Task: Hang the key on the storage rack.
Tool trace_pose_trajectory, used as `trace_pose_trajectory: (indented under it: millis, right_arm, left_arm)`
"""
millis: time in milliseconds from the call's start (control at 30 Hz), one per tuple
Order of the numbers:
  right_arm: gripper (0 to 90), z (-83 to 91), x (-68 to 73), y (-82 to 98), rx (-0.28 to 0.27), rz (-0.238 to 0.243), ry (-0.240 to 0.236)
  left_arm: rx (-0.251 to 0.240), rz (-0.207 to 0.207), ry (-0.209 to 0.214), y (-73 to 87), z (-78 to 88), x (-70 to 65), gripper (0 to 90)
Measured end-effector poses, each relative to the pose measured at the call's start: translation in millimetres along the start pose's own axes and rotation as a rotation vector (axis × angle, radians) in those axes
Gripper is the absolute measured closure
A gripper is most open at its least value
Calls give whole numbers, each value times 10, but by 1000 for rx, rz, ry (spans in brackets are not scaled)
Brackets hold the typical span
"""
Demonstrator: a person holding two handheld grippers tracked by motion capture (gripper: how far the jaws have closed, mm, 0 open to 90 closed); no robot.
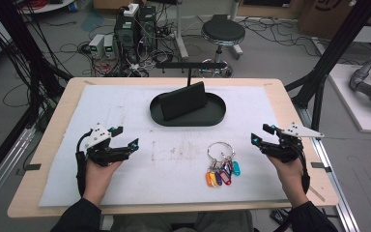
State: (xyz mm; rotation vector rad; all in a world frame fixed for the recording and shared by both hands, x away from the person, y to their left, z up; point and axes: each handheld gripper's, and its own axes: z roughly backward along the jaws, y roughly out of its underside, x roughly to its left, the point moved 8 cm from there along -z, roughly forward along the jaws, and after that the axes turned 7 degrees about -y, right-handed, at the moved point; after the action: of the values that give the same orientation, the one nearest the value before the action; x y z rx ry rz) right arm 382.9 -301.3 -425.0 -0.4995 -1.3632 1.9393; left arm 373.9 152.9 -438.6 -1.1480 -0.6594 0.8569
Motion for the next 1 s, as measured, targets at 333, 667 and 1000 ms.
trace_pose_trajectory:
  millis: [333,667,1000]
  right_arm:
    - [423,-243,68,78,72,-28,-51]
    - [541,-552,140,189,182,-101,-82]
    - [637,-775,191,384,323,-159,-106]
  left_arm:
    - [16,-6,13,41,-24,-33,231]
    - [20,-7,12,59,-10,-46,232]
    - [24,4,16,74,-8,-57,237]
